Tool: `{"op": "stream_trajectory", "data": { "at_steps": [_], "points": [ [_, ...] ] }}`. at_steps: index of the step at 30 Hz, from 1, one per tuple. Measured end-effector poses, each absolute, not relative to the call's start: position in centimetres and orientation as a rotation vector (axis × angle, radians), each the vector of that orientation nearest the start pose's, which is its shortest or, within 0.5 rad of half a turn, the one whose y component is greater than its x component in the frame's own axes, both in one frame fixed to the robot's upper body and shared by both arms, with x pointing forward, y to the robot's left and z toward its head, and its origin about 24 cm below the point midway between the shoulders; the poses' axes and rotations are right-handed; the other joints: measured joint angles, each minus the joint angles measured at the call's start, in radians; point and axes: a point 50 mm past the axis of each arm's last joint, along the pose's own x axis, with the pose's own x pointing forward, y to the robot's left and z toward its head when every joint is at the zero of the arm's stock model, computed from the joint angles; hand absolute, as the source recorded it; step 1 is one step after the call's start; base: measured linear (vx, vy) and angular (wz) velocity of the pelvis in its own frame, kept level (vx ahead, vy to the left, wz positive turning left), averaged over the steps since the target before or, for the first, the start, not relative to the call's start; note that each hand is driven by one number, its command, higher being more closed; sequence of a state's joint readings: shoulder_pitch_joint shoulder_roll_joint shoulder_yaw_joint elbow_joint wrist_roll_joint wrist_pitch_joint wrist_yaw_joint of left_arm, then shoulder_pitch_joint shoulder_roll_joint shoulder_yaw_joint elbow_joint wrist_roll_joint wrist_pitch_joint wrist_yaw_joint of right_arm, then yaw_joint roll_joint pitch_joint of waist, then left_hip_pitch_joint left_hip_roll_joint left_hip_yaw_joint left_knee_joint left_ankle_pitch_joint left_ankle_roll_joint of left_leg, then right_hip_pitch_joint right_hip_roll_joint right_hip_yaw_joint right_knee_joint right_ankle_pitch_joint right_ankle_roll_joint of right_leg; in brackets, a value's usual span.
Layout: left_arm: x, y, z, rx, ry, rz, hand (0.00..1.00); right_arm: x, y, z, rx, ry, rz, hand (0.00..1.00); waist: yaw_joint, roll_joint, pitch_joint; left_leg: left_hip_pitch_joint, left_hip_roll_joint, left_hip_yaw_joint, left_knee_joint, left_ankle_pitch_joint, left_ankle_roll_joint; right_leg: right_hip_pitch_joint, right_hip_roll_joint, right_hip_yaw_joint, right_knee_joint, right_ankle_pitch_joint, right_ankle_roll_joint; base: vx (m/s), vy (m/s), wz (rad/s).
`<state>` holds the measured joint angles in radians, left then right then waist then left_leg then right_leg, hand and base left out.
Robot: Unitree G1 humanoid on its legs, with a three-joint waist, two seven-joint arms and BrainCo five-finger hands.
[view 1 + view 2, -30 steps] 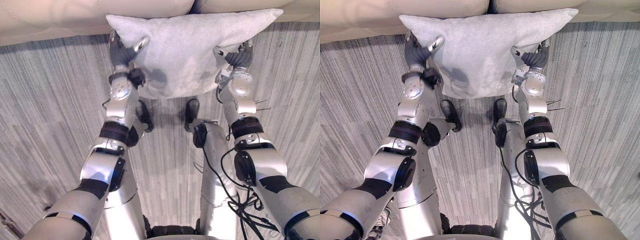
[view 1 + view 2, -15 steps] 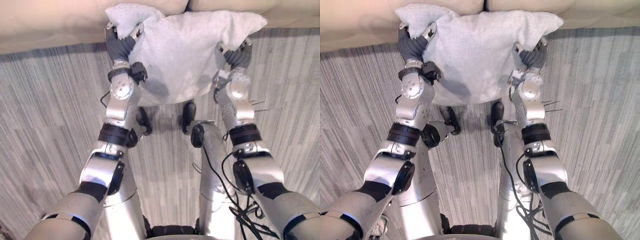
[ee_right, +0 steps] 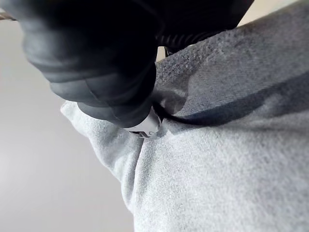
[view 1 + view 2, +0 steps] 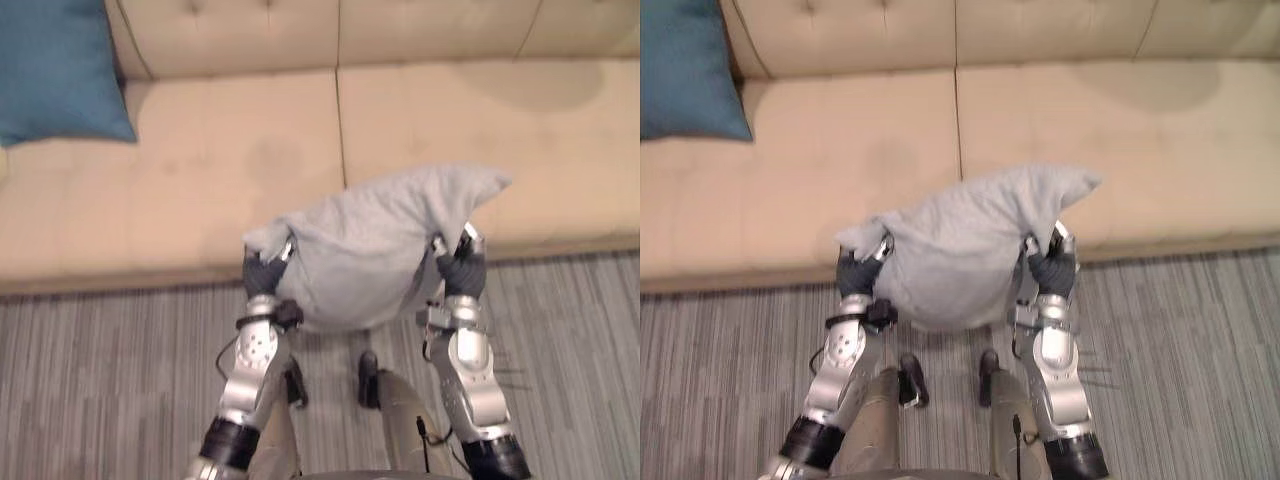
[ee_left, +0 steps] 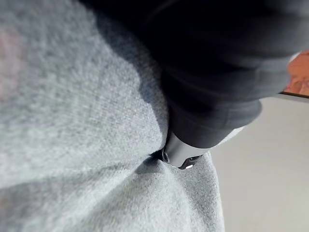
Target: Pick up cushions and gather them together orderly.
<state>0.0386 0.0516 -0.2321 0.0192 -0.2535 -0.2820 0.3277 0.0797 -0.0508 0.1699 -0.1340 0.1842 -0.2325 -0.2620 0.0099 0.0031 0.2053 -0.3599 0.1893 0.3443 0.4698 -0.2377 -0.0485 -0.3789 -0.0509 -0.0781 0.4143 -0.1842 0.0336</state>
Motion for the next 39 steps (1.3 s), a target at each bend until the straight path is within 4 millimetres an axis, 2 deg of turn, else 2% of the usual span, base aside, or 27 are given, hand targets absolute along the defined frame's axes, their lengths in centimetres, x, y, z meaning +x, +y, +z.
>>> {"op": "stream_trajectory", "data": {
  "at_steps": [3, 7, 9, 10, 12, 13, 15, 17, 18, 19, 20, 21, 22, 24, 25, 26, 27, 28, 30, 31, 32, 33, 34, 36, 37, 39],
  "points": [
    [23.2, 12.9, 3.9, -0.248, -0.114, 0.151, 1.00, 23.6, -13.6, 6.4, 0.165, -0.209, -0.078, 1.00, 0.001, 0.011, -0.018, 0.072, -0.019, 0.016, -0.064, 0.015, 0.003, 0.079, 0.008, 0.022, -0.103, 0.045, 0.008, 0.18, 0.056, -0.21],
    [22.6, 13.1, 3.3, -0.228, -0.092, 0.142, 1.00, 24.1, -13.3, 6.1, 0.127, -0.191, -0.049, 1.00, 0.001, 0.008, -0.024, 0.168, -0.049, 0.016, -0.126, 0.013, 0.003, 0.152, 0.003, 0.056, -0.139, 0.058, 0.016, 0.13, 0.068, -0.23],
    [22.5, 13.2, 3.2, -0.225, -0.089, 0.142, 1.00, 24.8, -13.1, 6.6, 0.092, -0.216, -0.030, 1.00, 0.002, 0.009, -0.026, 0.201, -0.049, 0.016, -0.120, -0.011, 0.008, 0.140, -0.001, 0.065, -0.068, 0.050, 0.028, 0.08, 0.090, -0.29],
    [22.5, 13.3, 3.1, -0.220, -0.084, 0.142, 1.00, 25.2, -13.1, 6.6, 0.081, -0.216, -0.023, 1.00, 0.002, 0.008, -0.025, 0.223, -0.047, 0.016, -0.120, -0.031, 0.001, 0.126, -0.003, 0.071, -0.004, 0.037, 0.048, 0.05, 0.052, -0.23],
    [22.3, 13.4, 2.8, -0.203, -0.068, 0.133, 1.00, 25.6, -13.1, 6.4, 0.063, -0.205, -0.019, 1.00, -0.004, 0.005, -0.024, 0.272, -0.052, 0.024, -0.121, -0.056, 0.006, 0.090, -0.016, 0.076, 0.155, 0.029, 0.064, 0.04, 0.047, -0.11],
    [22.2, 13.6, 2.6, -0.194, -0.059, 0.129, 1.00, 25.7, -13.1, 6.1, 0.058, -0.194, -0.015, 1.00, -0.005, 0.003, -0.023, 0.305, -0.057, 0.026, -0.122, -0.085, 0.023, 0.042, -0.030, 0.069, 0.277, 0.041, 0.081, 0.03, 0.032, -0.08],
    [21.7, 14.1, 2.2, -0.176, -0.039, 0.138, 1.00, 25.6, -12.7, 5.4, 0.048, -0.162, 0.016, 1.00, -0.017, 0.001, -0.040, 0.330, -0.058, 0.027, -0.123, -0.111, 0.030, -0.022, -0.051, 0.030, 0.307, -0.014, 0.050, 0.10, 0.013, -0.03],
    [21.6, 14.4, 2.0, -0.161, -0.033, 0.137, 1.00, 25.6, -12.5, 5.1, 0.042, -0.148, 0.029, 1.00, -0.022, -0.004, -0.043, 0.355, -0.059, 0.026, -0.152, -0.117, 0.025, -0.059, -0.051, 0.006, 0.165, 0.001, 0.039, 0.23, -0.033, 0.07],
    [21.5, 14.5, 1.9, -0.149, -0.026, 0.133, 1.00, 25.4, -12.7, 4.8, 0.032, -0.137, 0.034, 1.00, -0.029, 0.000, -0.041, 0.386, -0.061, 0.015, -0.192, -0.114, 0.004, -0.063, -0.034, -0.002, -0.062, 0.092, 0.037, 0.29, -0.063, 0.21],
    [21.5, 14.6, 1.9, -0.145, -0.025, 0.131, 1.00, 25.3, -12.8, 4.7, 0.029, -0.132, 0.036, 1.00, -0.038, -0.003, -0.043, 0.396, -0.065, 0.009, -0.202, -0.108, -0.013, -0.059, -0.028, 0.001, -0.151, 0.144, 0.043, 0.37, -0.099, 0.39],
    [21.4, 14.7, 1.8, -0.140, -0.022, 0.129, 1.00, 25.2, -12.9, 4.6, 0.025, -0.125, 0.038, 1.00, -0.051, -0.013, -0.048, 0.413, -0.075, 0.002, -0.213, -0.110, -0.044, -0.050, -0.031, 0.013, -0.252, 0.208, 0.037, 0.45, -0.155, 0.67],
    [21.3, 14.2, 1.4, -0.141, -0.001, 0.114, 1.00, 24.7, -13.3, 4.0, 0.019, -0.100, 0.028, 1.00, -0.067, -0.014, -0.054, 0.452, -0.084, -0.036, -0.218, -0.127, -0.072, -0.040, -0.031, 0.048, -0.252, 0.369, 0.009, 0.58, -0.192, 0.60],
    [21.2, 13.5, 0.7, -0.156, 0.034, 0.102, 1.00, 24.6, -14.0, 3.7, -0.011, -0.080, 0.020, 1.00, -0.065, 0.038, -0.063, 0.459, -0.053, -0.057, -0.219, -0.121, -0.089, -0.050, -0.005, 0.028, -0.196, 0.347, -0.008, 0.51, -0.168, 0.49],
    [21.3, 13.1, 0.4, -0.161, 0.046, 0.086, 1.00, 24.7, -14.5, 3.6, -0.019, -0.067, 0.004, 1.00, -0.067, 0.048, -0.062, 0.406, -0.019, -0.101, -0.104, -0.085, -0.117, -0.052, 0.005, -0.003, -0.152, 0.283, -0.022, 0.42, -0.173, 0.23],
    [21.7, 12.7, 0.3, -0.170, 0.048, 0.074, 1.00, 24.7, -14.9, 3.6, -0.023, -0.066, -0.008, 1.00, -0.062, 0.049, -0.062, 0.290, 0.029, -0.144, 0.137, -0.011, -0.108, -0.017, 0.017, -0.022, -0.157, 0.254, -0.043, 0.44, -0.215, 0.24],
    [21.8, 12.6, 0.2, -0.173, 0.053, 0.070, 1.00, 24.7, -14.9, 3.6, -0.026, -0.066, -0.009, 1.00, -0.055, 0.048, -0.060, 0.244, 0.050, -0.157, 0.239, 0.033, -0.099, 0.011, 0.021, -0.030, -0.169, 0.244, -0.050, 0.59, -0.250, 0.18],
    [21.9, 12.4, -0.1, -0.176, 0.065, 0.067, 1.00, 24.7, -15.1, 3.8, -0.026, -0.074, -0.013, 1.00, -0.045, 0.048, -0.059, 0.175, 0.088, -0.154, 0.407, 0.025, -0.095, 0.076, 0.029, -0.038, -0.203, 0.234, -0.058, 0.40, -0.131, 0.14],
    [21.8, 12.2, -0.1, -0.182, 0.066, 0.059, 1.00, 24.7, -15.1, 4.4, -0.021, -0.097, -0.018, 1.00, -0.044, 0.047, -0.058, 0.131, 0.092, -0.145, 0.455, 0.011, -0.072, 0.133, 0.028, -0.045, -0.240, 0.232, -0.061, 0.39, -0.105, 0.13],
    [22.1, 11.9, 0.2, -0.186, 0.053, 0.044, 1.00, 24.8, -15.2, 5.7, -0.011, -0.155, -0.022, 1.00, -0.035, 0.047, -0.058, 0.087, 0.086, -0.102, 0.418, -0.011, -0.034, 0.186, 0.017, -0.054, -0.286, 0.230, -0.064, 0.27, -0.008, 0.11],
    [22.3, 11.8, 0.4, -0.186, 0.042, 0.033, 1.00, 24.9, -15.2, 6.5, -0.008, -0.193, -0.023, 1.00, -0.028, 0.047, -0.058, 0.057, 0.077, -0.078, 0.350, -0.019, -0.021, 0.203, 0.009, -0.057, -0.309, 0.230, -0.063, 0.27, 0.051, 0.03],
    [22.6, 11.6, 0.8, -0.189, 0.028, 0.017, 1.00, 25.1, -15.4, 7.3, -0.024, -0.238, -0.027, 1.00, -0.023, 0.051, -0.060, 0.036, 0.055, -0.065, 0.183, -0.006, -0.024, 0.207, 0.000, -0.062, -0.317, 0.230, -0.061, 0.22, 0.102, -0.09],
    [22.6, 11.1, 0.9, -0.199, 0.024, 0.009, 1.00, 25.3, -15.5, 7.7, -0.057, -0.258, -0.029, 1.00, -0.022, 0.070, -0.065, 0.037, 0.050, -0.068, 0.013, 0.102, -0.023, 0.207, 0.014, -0.060, -0.315, 0.220, -0.038, 0.17, 0.118, -0.20],
    [22.6, 10.8, 1.0, -0.201, 0.023, -0.003, 1.00, 25.3, -15.7, 7.8, -0.063, -0.260, -0.037, 1.00, -0.020, 0.090, -0.068, 0.040, 0.056, -0.073, -0.037, 0.115, -0.015, 0.210, 0.030, -0.056, -0.310, 0.204, -0.016, 0.16, 0.165, -0.06],
    [22.7, 11.0, 1.1, -0.180, 0.016, -0.011, 1.00, 25.3, -15.5, 7.6, -0.041, -0.250, -0.049, 1.00, -0.029, 0.072, -0.065, 0.057, 0.024, -0.076, -0.098, 0.115, -0.004, 0.192, 0.007, -0.052, -0.295, 0.201, -0.011, 0.14, 0.174, 0.14],
    [22.9, 11.1, 1.2, -0.167, 0.008, -0.019, 1.00, 25.4, -15.5, 7.6, -0.026, -0.249, -0.062, 1.00, -0.030, 0.061, -0.067, 0.073, -0.010, -0.064, -0.153, 0.137, 0.013, 0.183, -0.016, -0.046, -0.296, 0.202, -0.003, 0.10, 0.118, 0.14],
    [22.9, 11.2, 1.4, -0.167, 0.000, -0.016, 1.00, 25.4, -15.4, 7.7, -0.018, -0.252, -0.062, 1.00, -0.020, 0.060, -0.067, 0.106, -0.040, -0.040, -0.210, 0.153, 0.026, 0.184, -0.037, -0.023, -0.301, 0.205, 0.002, 0.07, 0.100, -0.05]
  ]
}}
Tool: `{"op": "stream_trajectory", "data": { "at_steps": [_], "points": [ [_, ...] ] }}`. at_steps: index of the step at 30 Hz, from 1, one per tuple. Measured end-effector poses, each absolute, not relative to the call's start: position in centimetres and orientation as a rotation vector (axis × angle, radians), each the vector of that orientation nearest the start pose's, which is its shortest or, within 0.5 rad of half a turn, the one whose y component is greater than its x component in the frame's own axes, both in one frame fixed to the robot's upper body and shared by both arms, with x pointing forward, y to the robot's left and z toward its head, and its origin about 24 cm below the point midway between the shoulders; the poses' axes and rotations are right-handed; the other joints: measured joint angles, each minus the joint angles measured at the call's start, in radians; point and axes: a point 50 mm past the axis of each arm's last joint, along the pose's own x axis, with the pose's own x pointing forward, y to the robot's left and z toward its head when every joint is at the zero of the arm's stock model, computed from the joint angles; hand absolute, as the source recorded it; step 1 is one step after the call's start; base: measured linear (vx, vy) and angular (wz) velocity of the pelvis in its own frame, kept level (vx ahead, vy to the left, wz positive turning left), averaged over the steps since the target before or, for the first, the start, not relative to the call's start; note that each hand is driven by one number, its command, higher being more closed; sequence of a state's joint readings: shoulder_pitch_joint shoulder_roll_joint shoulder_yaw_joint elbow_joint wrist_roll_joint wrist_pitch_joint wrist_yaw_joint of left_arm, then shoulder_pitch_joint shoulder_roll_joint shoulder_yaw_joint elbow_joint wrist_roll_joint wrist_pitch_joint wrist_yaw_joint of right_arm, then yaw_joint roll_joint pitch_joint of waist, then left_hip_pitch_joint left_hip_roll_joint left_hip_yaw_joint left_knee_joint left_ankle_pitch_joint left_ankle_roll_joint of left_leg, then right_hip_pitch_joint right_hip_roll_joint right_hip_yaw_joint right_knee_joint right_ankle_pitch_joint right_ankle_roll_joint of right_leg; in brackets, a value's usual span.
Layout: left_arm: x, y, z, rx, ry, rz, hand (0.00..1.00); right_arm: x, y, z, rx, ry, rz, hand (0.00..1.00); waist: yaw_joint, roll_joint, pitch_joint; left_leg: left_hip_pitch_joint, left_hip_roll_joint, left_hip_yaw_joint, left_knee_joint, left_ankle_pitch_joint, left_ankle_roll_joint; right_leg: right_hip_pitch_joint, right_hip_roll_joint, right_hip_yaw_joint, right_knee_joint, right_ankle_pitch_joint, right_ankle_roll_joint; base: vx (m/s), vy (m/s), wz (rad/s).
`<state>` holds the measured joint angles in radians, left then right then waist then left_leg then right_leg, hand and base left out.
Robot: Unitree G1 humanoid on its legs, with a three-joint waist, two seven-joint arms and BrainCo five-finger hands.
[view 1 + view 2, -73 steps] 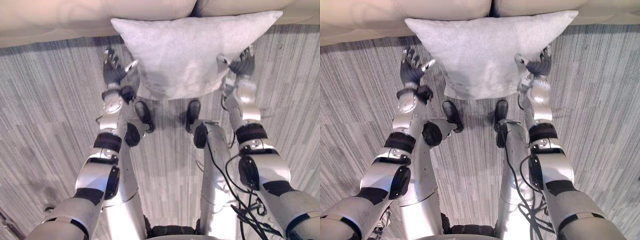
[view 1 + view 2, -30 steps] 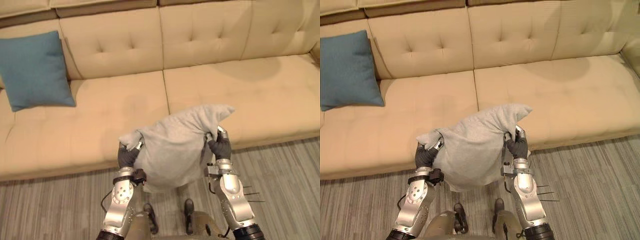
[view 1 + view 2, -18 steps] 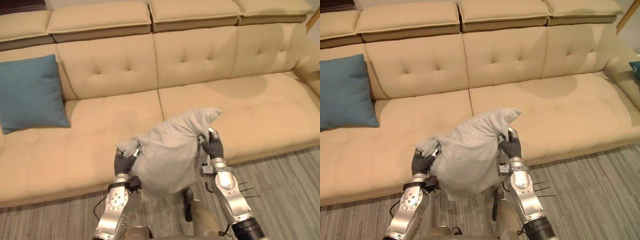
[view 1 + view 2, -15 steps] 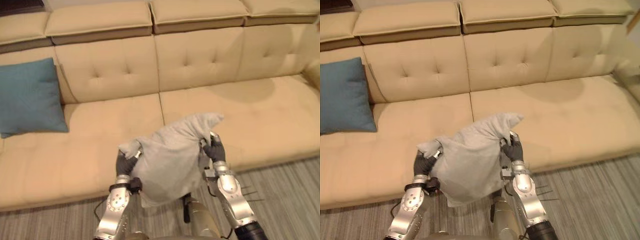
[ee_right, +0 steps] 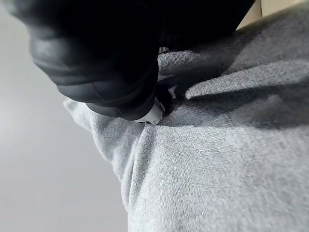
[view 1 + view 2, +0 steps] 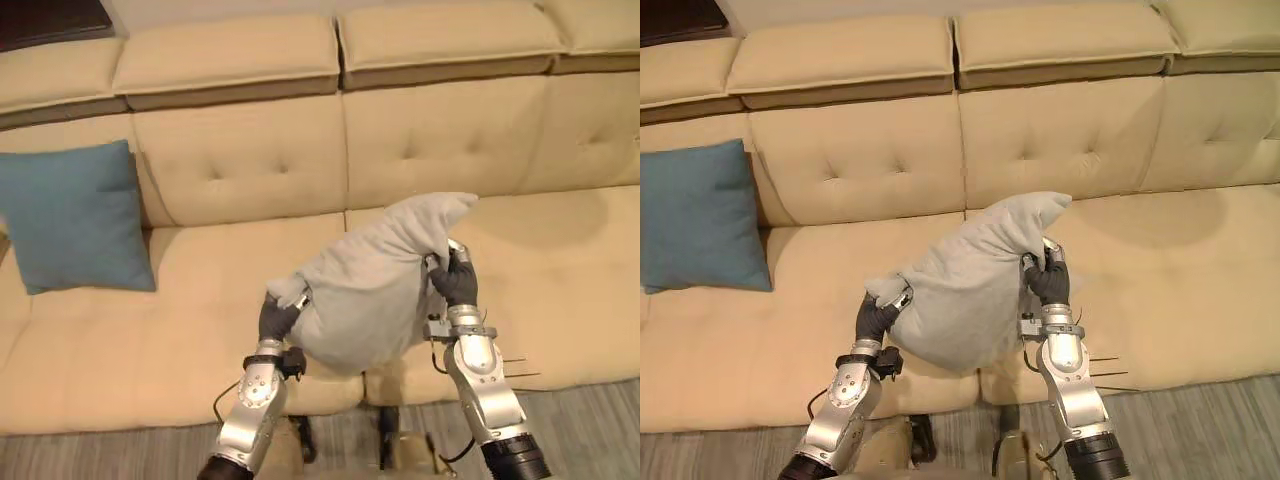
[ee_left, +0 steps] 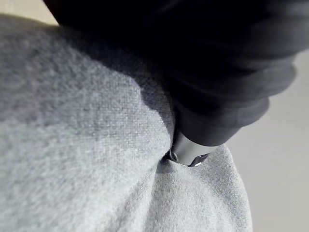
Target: Pick up cushions and gather them together orderly.
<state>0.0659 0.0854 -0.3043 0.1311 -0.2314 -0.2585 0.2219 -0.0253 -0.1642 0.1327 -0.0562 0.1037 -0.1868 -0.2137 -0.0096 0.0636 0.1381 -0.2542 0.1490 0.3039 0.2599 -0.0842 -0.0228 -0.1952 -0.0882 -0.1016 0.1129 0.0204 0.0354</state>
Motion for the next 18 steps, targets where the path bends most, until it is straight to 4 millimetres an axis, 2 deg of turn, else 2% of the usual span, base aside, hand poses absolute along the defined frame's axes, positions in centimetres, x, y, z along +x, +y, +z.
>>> {"op": "stream_trajectory", "data": {
  "at_steps": [3, 6, 9, 10, 12, 15, 16, 17, 18],
  "points": [
    [23.4, 12.0, 2.5, -0.145, -0.052, -0.008, 1.00, 26.2, -14.6, 8.7, 0.012, -0.290, -0.047, 1.00, -0.001, -0.001, 0.000, 0.024, -0.029, 0.026, -0.056, 0.014, 0.008, -0.002, -0.018, 0.033, -0.027, 0.012, 0.019, 0.03, 0.088, -0.20],
    [24.9, 12.8, 4.2, -0.130, -0.127, 0.017, 1.00, 27.6, -13.6, 10.6, 0.029, -0.359, -0.023, 1.00, 0.000, -0.013, 0.002, 0.016, -0.029, 0.053, -0.067, 0.014, 0.008, -0.021, -0.015, 0.068, -0.052, 0.026, 0.028, -0.01, 0.030, -0.29],
    [27.1, 13.6, 7.2, -0.076, -0.250, 0.054, 1.00, 29.7, -12.7, 13.3, 0.032, -0.447, -0.008, 1.00, -0.006, -0.025, 0.008, -0.040, -0.026, 0.062, -0.069, 0.026, 0.009, -0.073, -0.003, 0.087, -0.085, 0.069, 0.019, -0.05, 0.004, -0.20],
    [28.5, 14.0, 9.4, -0.054, -0.331, 0.079, 1.00, 30.8, -12.5, 14.9, 0.037, -0.491, -0.021, 1.00, -0.009, -0.035, 0.015, -0.079, -0.025, 0.064, -0.072, 0.042, 0.010, -0.107, 0.000, 0.094, -0.098, 0.090, 0.017, -0.08, -0.014, -0.05],
    [30.1, 14.1, 11.6, -0.029, -0.408, 0.113, 1.00, 31.8, -12.3, 16.2, 0.041, -0.522, -0.047, 1.00, -0.010, -0.042, 0.020, -0.115, -0.022, 0.063, -0.074, 0.056, 0.011, -0.136, 0.000, 0.099, -0.114, 0.115, 0.012, -0.10, -0.022, 0.00],
    [32.2, 14.3, 13.8, -0.013, -0.460, 0.163, 1.00, 32.8, -12.3, 17.1, 0.046, -0.532, -0.085, 1.00, -0.004, -0.048, 0.037, -0.133, -0.020, 0.056, -0.070, 0.064, 0.013, -0.148, 0.001, 0.100, -0.113, 0.117, 0.013, -0.06, -0.017, 0.05],
    [33.2, 14.5, 15.2, 0.002, -0.491, 0.180, 1.00, 33.4, -12.2, 17.9, 0.049, -0.547, -0.101, 1.00, -0.001, -0.051, 0.049, -0.146, -0.019, 0.055, -0.069, 0.071, 0.013, -0.164, 0.001, 0.100, -0.105, 0.117, 0.013, -0.12, -0.031, 0.12],
    [34.7, 14.6, 17.5, 0.024, -0.540, 0.199, 1.00, 34.3, -12.4, 19.6, 0.056, -0.580, -0.135, 1.00, 0.001, -0.052, 0.059, -0.182, -0.021, 0.049, -0.069, 0.085, 0.018, -0.203, 0.001, 0.100, -0.091, 0.117, 0.013, -0.10, -0.026, 0.11],
    [35.0, 14.6, 18.1, 0.028, -0.553, 0.201, 1.00, 34.5, -12.4, 20.0, 0.058, -0.588, -0.141, 1.00, 0.001, -0.052, 0.062, -0.190, -0.023, 0.048, -0.069, 0.088, 0.020, -0.211, 0.002, 0.100, -0.090, 0.117, 0.013, -0.12, -0.035, 0.15]
  ]
}}
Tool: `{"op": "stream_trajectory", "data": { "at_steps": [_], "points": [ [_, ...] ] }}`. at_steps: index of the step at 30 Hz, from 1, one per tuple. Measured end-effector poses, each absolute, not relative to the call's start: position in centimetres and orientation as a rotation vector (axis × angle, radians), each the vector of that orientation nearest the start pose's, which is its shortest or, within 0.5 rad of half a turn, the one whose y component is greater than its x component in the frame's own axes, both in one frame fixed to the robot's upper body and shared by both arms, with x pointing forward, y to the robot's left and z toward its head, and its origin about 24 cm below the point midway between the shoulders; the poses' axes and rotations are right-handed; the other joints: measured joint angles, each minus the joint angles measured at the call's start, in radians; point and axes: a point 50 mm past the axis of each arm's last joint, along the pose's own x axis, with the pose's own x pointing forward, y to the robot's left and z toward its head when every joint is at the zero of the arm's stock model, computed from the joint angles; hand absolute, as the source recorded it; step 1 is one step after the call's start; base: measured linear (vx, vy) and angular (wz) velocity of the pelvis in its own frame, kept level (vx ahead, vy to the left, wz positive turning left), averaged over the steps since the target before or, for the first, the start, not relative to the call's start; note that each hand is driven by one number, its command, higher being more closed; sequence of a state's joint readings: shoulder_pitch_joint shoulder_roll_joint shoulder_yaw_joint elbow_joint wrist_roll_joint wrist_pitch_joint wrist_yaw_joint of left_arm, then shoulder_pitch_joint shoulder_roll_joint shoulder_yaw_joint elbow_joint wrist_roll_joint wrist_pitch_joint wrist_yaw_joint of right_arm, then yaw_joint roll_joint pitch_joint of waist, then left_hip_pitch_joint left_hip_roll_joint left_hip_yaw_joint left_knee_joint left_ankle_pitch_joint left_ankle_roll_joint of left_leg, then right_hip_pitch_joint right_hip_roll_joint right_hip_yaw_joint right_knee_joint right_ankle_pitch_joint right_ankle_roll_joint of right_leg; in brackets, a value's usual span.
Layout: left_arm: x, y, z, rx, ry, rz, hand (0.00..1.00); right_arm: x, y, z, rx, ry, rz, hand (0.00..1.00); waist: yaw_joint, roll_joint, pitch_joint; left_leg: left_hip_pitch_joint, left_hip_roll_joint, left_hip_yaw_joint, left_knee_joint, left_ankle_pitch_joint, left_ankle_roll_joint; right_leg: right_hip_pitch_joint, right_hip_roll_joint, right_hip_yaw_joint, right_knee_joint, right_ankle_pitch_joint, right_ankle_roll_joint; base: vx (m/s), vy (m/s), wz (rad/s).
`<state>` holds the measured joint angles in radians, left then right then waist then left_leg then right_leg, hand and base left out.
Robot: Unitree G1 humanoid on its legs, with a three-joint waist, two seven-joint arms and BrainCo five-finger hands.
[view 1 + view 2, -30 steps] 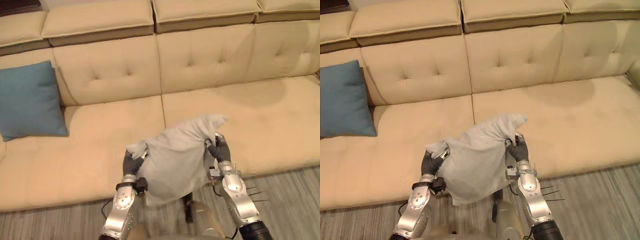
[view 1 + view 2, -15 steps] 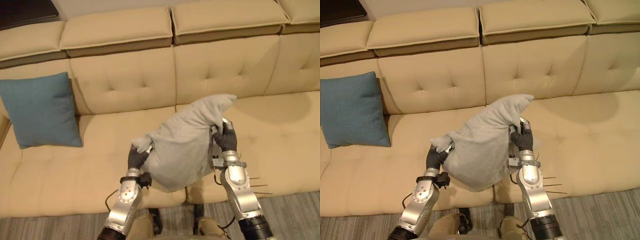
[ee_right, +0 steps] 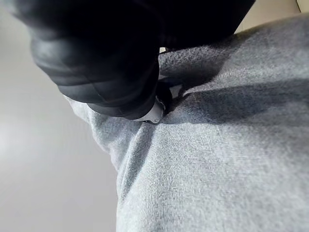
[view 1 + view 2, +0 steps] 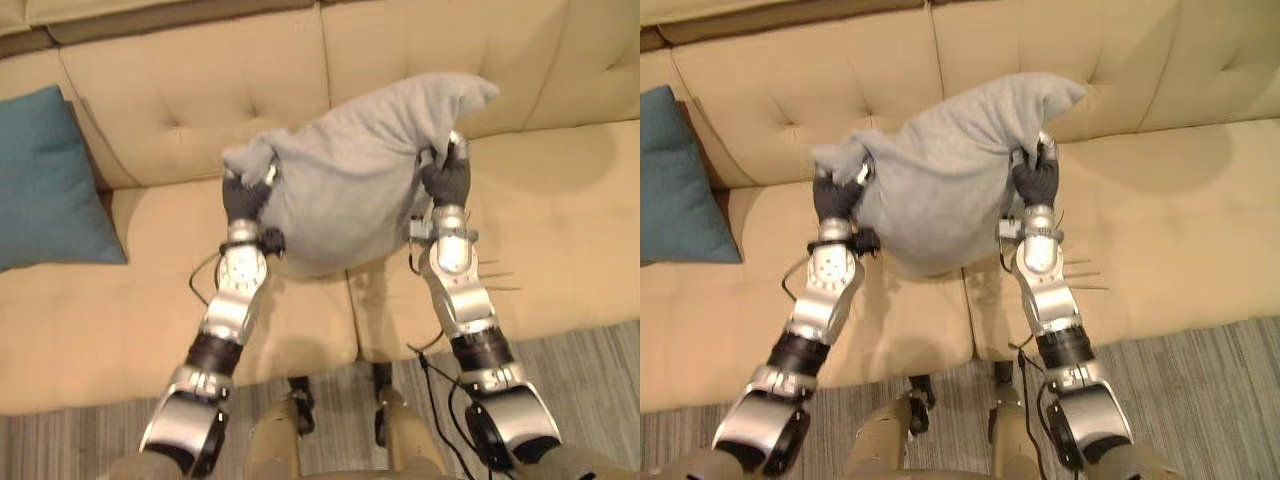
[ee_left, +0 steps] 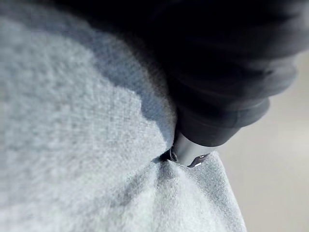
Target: Pick up cushions and gather them together orderly.
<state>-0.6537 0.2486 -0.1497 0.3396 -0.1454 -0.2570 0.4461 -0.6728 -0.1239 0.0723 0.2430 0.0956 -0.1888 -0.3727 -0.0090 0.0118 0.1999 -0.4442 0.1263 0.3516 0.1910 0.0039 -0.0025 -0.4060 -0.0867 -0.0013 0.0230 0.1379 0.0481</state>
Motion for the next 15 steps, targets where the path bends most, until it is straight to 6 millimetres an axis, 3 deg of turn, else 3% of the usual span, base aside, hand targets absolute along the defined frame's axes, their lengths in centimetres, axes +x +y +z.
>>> {"op": "stream_trajectory", "data": {
  "at_steps": [2, 5, 10, 11, 15],
  "points": [
    [36.6, 14.4, 22.4, 0.051, -0.637, 0.222, 1.00, 35.5, -12.4, 23.3, 0.073, -0.660, -0.191, 1.00, -0.001, 0.001, 0.067, -0.021, -0.003, -0.010, -0.002, 0.020, 0.003, -0.021, 0.001, 0.000, 0.012, 0.005, 0.003, -0.14, -0.043, 0.12],
    [37.5, 14.7, 25.4, 0.069, -0.691, 0.250, 1.00, 36.2, -12.3, 25.9, 0.096, -0.708, -0.217, 1.00, -0.002, 0.001, 0.105, -0.054, -0.008, -0.014, -0.021, 0.046, 0.007, -0.061, 0.002, 0.000, 0.013, 0.017, 0.001, -0.09, -0.035, 0.05],
    [38.3, 14.8, 27.6, 0.078, -0.707, 0.271, 1.00, 37.5, -12.1, 27.8, 0.117, -0.696, -0.243, 1.00, -0.001, 0.003, 0.157, -0.081, -0.018, -0.013, -0.089, 0.100, 0.004, -0.118, 0.005, 0.002, 0.013, 0.031, -0.003, -0.04, -0.027, 0.02],
    [38.4, 14.8, 27.6, 0.078, -0.706, 0.273, 0.00, 37.6, -12.1, 27.8, 0.120, -0.692, -0.243, 0.00, -0.001, 0.003, 0.157, -0.085, -0.018, -0.013, -0.092, 0.103, 0.003, -0.124, 0.005, 0.002, 0.013, 0.032, -0.004, 0.00, 0.000, 0.00],
    [38.7, 15.5, 31.1, 0.025, -0.746, 0.332, 0.00, 37.8, -12.5, 30.0, 0.155, -0.724, -0.248, 0.00, -0.003, 0.004, 0.196, -0.115, -0.023, -0.011, -0.152, 0.144, -0.001, -0.183, 0.011, 0.004, 0.016, 0.040, -0.007, -0.01, -0.009, 0.00]
  ]
}}
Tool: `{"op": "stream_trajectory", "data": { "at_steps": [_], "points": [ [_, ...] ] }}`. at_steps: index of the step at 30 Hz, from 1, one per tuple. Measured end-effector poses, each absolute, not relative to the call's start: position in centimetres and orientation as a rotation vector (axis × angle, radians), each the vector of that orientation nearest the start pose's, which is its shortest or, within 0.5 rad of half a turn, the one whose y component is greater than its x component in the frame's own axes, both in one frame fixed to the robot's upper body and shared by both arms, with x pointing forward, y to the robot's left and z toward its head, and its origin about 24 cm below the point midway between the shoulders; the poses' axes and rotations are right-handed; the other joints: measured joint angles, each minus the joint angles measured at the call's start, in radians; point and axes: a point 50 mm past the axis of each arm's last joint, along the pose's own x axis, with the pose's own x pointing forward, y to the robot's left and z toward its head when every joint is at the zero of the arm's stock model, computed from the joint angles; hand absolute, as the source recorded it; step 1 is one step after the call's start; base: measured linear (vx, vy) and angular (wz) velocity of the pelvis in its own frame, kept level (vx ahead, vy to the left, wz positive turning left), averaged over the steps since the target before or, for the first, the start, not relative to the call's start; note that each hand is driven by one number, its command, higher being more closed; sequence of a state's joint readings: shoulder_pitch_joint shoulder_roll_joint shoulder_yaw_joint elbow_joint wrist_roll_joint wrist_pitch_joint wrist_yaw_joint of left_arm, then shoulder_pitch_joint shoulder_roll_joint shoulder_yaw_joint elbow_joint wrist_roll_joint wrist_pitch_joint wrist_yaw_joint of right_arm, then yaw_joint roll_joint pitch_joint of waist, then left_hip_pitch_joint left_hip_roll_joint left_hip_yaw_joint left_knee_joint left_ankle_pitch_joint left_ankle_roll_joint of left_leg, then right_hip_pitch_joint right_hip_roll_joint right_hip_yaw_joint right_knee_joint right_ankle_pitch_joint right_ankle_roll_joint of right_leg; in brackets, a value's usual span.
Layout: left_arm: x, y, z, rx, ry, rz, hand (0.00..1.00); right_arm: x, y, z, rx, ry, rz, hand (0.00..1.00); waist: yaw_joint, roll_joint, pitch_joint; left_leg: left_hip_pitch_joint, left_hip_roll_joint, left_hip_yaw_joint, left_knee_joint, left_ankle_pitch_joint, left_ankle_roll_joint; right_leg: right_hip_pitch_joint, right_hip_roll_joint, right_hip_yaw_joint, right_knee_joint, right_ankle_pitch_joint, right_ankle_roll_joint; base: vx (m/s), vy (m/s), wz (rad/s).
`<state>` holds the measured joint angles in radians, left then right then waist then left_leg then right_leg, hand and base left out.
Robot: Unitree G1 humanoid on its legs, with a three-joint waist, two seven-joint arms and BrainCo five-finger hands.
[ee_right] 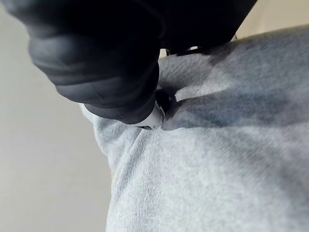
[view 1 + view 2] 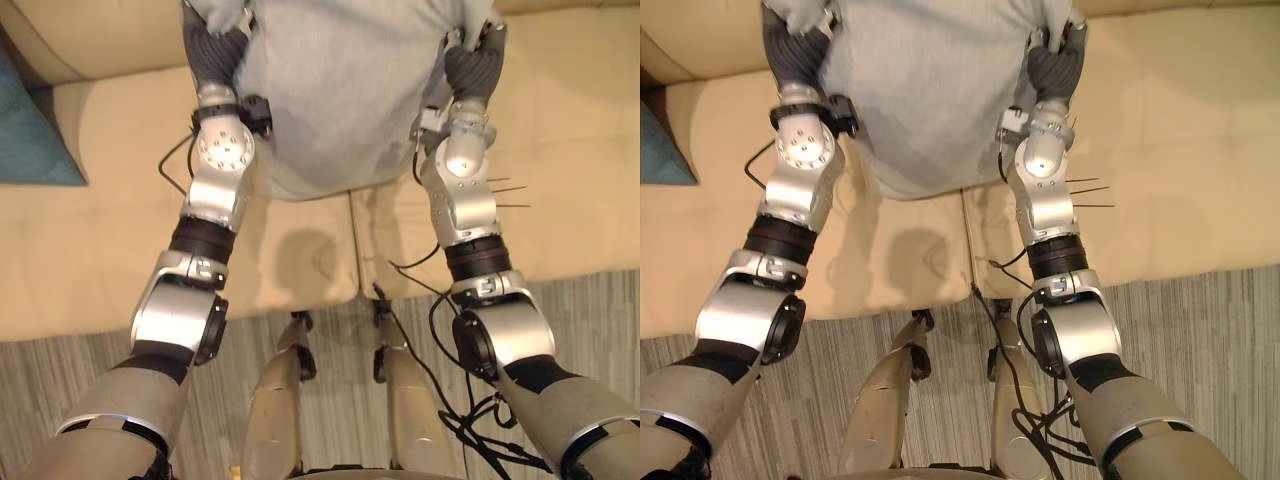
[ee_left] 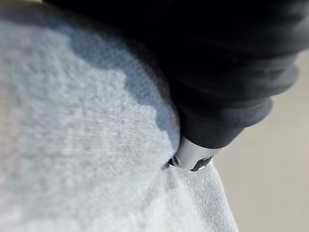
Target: Pick up cushions and gather them together orderly.
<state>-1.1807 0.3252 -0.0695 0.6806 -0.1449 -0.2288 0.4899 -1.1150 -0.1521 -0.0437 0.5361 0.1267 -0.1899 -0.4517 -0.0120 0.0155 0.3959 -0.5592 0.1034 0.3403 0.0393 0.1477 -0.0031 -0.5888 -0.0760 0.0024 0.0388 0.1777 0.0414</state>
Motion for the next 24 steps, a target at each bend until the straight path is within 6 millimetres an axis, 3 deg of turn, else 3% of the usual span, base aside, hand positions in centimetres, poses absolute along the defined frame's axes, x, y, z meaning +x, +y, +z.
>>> {"op": "stream_trajectory", "data": {
  "at_steps": [1, 7, 12, 14, 15, 17, 19, 21, 24],
  "points": [
    [38.6, 15.9, 32.3, 0.011, -0.765, 0.355, 0.00, 37.7, -12.7, 31.1, 0.153, -0.753, -0.245, 0.00, 0.000, 0.001, 0.003, -0.009, 0.001, 0.000, -0.008, 0.006, -0.002, -0.012, 0.003, 0.000, 0.001, 0.000, 0.000, 0.00, 0.000, 0.00],
    [38.2, 18.1, 34.0, 0.023, -0.794, 0.420, 0.00, 37.3, -13.3, 33.2, 0.155, -0.807, -0.214, 0.00, 0.004, 0.004, 0.014, -0.022, 0.003, -0.006, -0.031, 0.020, -0.016, -0.039, 0.006, 0.001, 0.009, 0.000, 0.000, 0.01, -0.011, 0.00],
    [37.7, 21.3, 35.1, 0.025, -0.797, 0.396, 0.00, 36.9, -17.2, 35.0, 0.051, -0.853, -0.212, 0.00, 0.024, 0.004, 0.017, -0.018, 0.007, -0.010, -0.037, 0.025, -0.021, -0.040, 0.005, -0.004, 0.021, -0.001, -0.001, 0.00, -0.003, 0.03],
    [36.9, 24.5, 35.2, -0.014, -0.798, 0.428, 0.00, 36.2, -19.8, 36.1, -0.002, -0.880, -0.225, 0.00, 0.025, 0.004, 0.017, -0.013, 0.016, -0.010, -0.035, 0.025, -0.021, -0.040, 0.006, -0.018, 0.040, -0.006, -0.006, -0.01, -0.012, 0.07],
    [36.7, 25.1, 35.1, -0.026, -0.797, 0.437, 0.00, 36.0, -20.3, 36.2, -0.009, -0.886, -0.228, 0.00, 0.025, 0.004, 0.017, -0.011, 0.019, -0.011, -0.034, 0.025, -0.021, -0.039, 0.006, -0.022, 0.046, -0.008, -0.007, -0.01, -0.023, 0.09],
    [36.2, 26.7, 33.4, -0.040, -0.780, 0.451, 0.00, 35.1, -22.4, 35.8, -0.051, -0.894, -0.235, 0.00, 0.025, 0.004, 0.017, 0.003, 0.018, -0.018, -0.033, 0.025, -0.021, -0.033, 0.001, -0.032, 0.077, -0.034, -0.007, -0.01, -0.032, 0.17],
    [35.7, 27.6, 30.7, -0.037, -0.742, 0.457, 0.00, 34.7, -23.9, 33.8, -0.076, -0.856, -0.246, 0.00, 0.024, 0.003, 0.016, 0.022, 0.020, -0.030, -0.033, 0.025, -0.022, -0.011, 0.001, -0.049, 0.092, -0.049, -0.009, 0.00, -0.035, 0.23],
    [35.2, 27.5, 27.2, -0.001, -0.683, 0.424, 0.00, 34.6, -25.1, 30.7, -0.116, -0.780, -0.256, 0.00, 0.023, 0.002, 0.016, 0.045, 0.020, -0.036, -0.033, 0.024, -0.023, 0.008, -0.002, -0.060, 0.117, -0.074, -0.009, 0.01, -0.047, 0.19],
    [33.8, 26.3, 19.8, -0.012, -0.544, 0.358, 0.00, 33.8, -25.9, 24.3, -0.157, -0.620, -0.228, 0.00, 0.028, 0.001, 0.013, 0.087, 0.018, -0.039, -0.033, 0.016, -0.025, 0.056, -0.006, -0.073, 0.123, -0.103, -0.009, 0.02, -0.046, 0.15]
  ]
}}
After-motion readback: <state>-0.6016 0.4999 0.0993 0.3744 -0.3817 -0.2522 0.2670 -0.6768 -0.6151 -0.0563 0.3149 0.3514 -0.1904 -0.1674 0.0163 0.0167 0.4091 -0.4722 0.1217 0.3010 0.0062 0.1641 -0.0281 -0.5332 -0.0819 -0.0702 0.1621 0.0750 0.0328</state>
